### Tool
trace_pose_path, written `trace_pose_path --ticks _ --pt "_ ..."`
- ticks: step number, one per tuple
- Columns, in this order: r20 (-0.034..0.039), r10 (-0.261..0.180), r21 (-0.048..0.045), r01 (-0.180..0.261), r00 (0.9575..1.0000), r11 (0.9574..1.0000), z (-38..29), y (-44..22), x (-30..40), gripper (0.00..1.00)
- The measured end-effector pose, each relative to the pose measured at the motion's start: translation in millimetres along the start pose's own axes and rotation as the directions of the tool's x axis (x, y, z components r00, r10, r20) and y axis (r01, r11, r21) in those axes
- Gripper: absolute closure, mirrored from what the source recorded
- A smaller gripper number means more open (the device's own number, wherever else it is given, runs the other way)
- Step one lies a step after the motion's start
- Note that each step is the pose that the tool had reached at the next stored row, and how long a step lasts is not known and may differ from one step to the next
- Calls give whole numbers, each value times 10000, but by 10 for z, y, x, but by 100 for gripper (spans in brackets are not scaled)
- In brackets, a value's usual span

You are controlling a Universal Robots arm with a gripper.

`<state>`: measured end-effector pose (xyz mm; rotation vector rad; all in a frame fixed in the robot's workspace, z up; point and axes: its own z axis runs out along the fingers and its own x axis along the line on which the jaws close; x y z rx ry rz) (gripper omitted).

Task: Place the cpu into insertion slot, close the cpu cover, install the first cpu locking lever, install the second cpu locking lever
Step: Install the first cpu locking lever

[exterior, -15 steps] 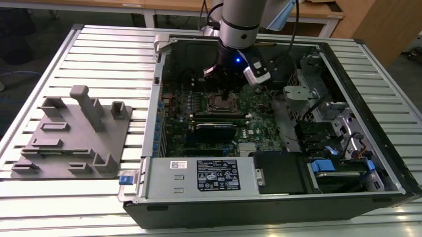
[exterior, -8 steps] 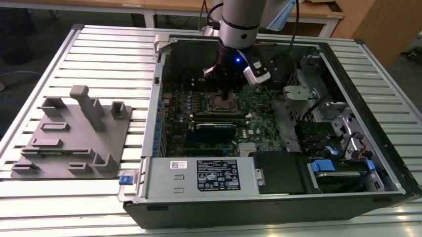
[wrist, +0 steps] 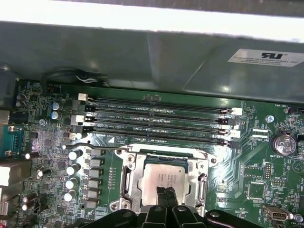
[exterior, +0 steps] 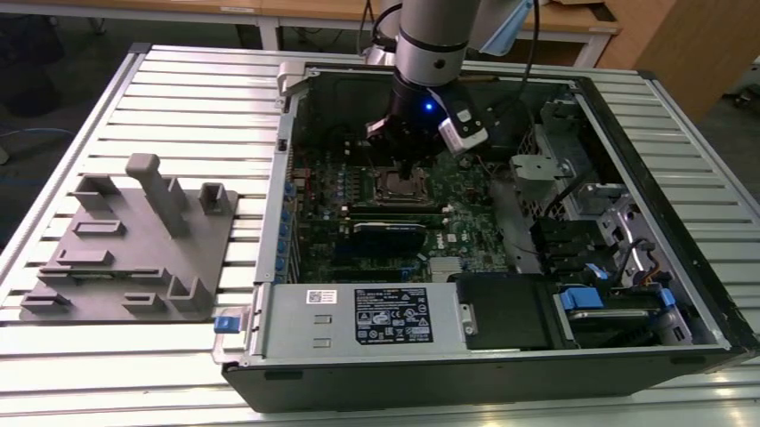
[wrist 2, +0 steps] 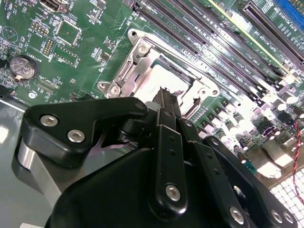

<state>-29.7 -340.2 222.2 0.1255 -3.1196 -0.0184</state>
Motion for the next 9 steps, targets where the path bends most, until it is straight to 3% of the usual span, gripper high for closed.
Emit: trace_pose_path --ticks 5,7,9 --pt "2 0 -4 0 10000 10000 -12 1 0 90" --pt "1 0 -1 0 10000 10000 -124 2 2 90" --pt "-1 0 1 0 10000 10000 -124 2 2 90"
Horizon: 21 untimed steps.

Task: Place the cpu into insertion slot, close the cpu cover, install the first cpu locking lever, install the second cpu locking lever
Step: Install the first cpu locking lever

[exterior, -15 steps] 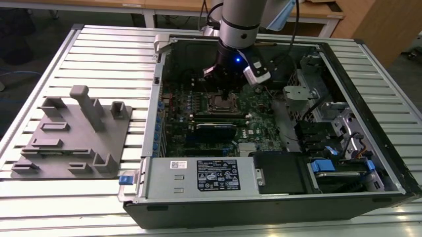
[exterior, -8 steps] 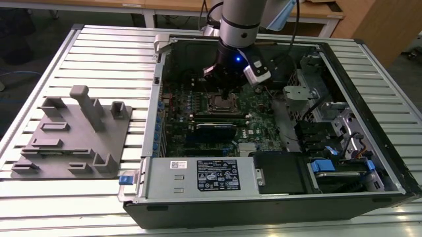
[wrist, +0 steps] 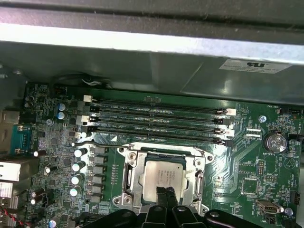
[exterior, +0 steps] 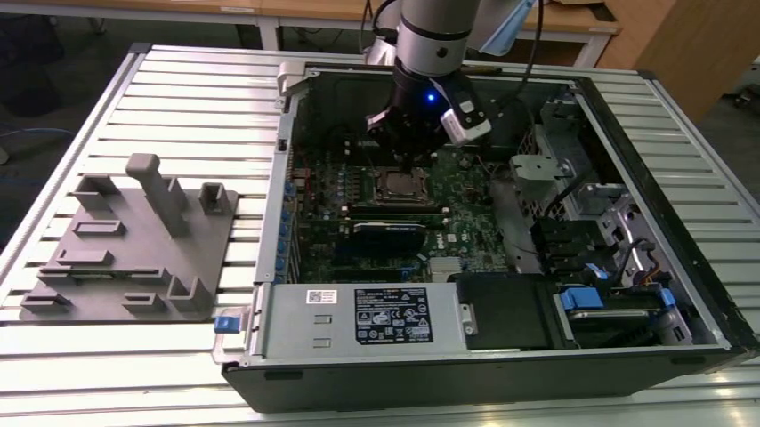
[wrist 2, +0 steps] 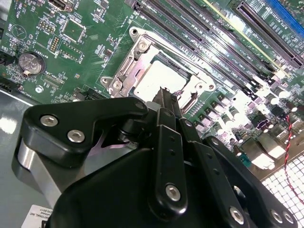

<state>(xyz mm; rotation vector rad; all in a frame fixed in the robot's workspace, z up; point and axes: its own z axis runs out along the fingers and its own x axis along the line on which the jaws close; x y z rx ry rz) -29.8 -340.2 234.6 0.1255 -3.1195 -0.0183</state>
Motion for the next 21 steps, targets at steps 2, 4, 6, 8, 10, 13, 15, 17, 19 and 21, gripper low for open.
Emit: trace_pose_path --ticks 2,4,6,8,10,13,15,17,19,21 --pt "11 -3 -1 3 10000 10000 9 0 -1 90" --pt "38 0 1 0 10000 10000 23 0 1 90" --pt "77 -1 5 1 10000 10000 41 0 4 90" --pt "117 -2 8 1 9999 10000 58 0 6 90" --pt "135 -3 9 3 9999 10000 69 0 6 90" --pt "137 -2 9 2 9999 10000 70 0 6 90" --pt "137 -1 10 1 9999 10000 70 0 6 90" --pt "137 -2 9 2 9999 10000 70 0 6 90" --pt "138 -1 7 1 9999 10000 72 4 6 90" --pt "137 -1 9 0 9999 10000 72 10 6 90"
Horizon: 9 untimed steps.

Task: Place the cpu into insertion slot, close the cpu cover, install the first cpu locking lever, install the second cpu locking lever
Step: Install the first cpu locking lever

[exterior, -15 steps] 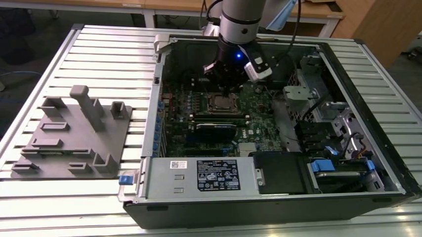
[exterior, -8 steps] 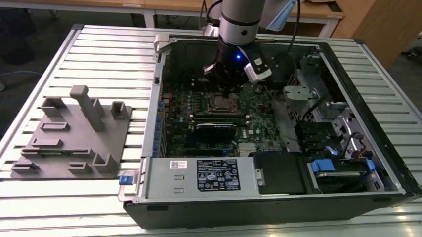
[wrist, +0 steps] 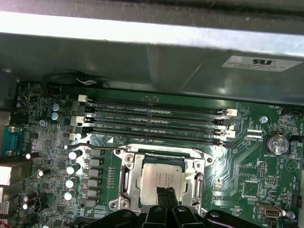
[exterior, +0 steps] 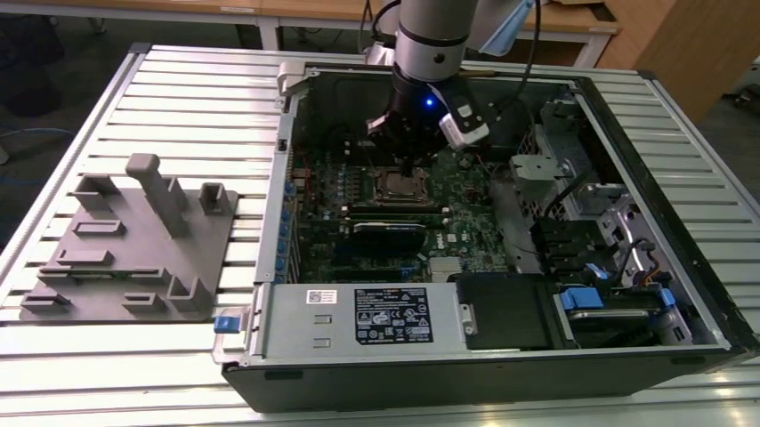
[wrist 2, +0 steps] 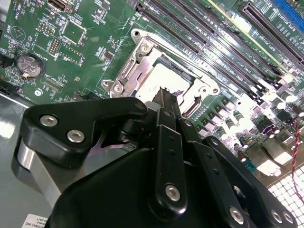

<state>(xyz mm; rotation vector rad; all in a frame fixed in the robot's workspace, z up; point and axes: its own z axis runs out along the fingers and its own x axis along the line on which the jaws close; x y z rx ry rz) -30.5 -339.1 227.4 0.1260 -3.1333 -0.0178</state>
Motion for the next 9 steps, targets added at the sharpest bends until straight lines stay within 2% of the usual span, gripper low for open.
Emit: trace_pose_path --ticks 4,9 --pt "9 -1 0 1 10000 10000 4 5 23 90" --pt "104 -2 3 2 9999 10000 14 14 138 90"
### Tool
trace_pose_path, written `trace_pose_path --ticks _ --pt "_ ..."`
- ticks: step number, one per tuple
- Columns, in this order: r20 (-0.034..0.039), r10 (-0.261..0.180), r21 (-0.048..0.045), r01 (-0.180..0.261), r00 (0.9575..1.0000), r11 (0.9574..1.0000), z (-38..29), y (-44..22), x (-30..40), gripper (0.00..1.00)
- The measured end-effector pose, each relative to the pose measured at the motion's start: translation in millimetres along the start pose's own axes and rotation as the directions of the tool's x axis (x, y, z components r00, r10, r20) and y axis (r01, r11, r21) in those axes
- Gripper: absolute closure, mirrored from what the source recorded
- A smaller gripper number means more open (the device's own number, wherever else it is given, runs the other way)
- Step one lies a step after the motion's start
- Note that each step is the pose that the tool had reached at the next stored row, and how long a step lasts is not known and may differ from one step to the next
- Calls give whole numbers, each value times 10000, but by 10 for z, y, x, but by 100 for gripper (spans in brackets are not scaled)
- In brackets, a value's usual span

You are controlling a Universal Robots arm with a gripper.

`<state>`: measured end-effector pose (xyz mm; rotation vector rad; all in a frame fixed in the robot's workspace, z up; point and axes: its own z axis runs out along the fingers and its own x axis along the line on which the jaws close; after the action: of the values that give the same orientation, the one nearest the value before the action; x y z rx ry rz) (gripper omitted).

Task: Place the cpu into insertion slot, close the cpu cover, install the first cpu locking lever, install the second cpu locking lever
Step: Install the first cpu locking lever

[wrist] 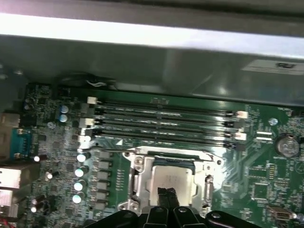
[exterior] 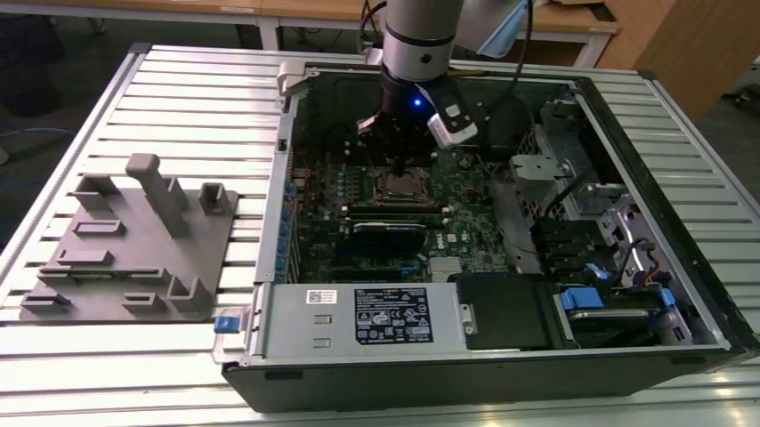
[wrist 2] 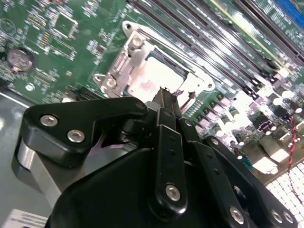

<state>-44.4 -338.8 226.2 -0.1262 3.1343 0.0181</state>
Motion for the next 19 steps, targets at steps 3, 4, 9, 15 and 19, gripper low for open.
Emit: trace_pose_path --ticks 3,4,9,15,19 --pt "57 -1 4 1 10000 10000 3 6 72 90" --pt "72 0 6 0 10000 10000 2 7 89 90" --pt "99 -2 9 2 10000 10000 -10 9 112 90" --pt "100 -1 8 1 10000 10000 -140 11 112 90" --pt "100 -2 8 2 10000 10000 -246 12 111 90"
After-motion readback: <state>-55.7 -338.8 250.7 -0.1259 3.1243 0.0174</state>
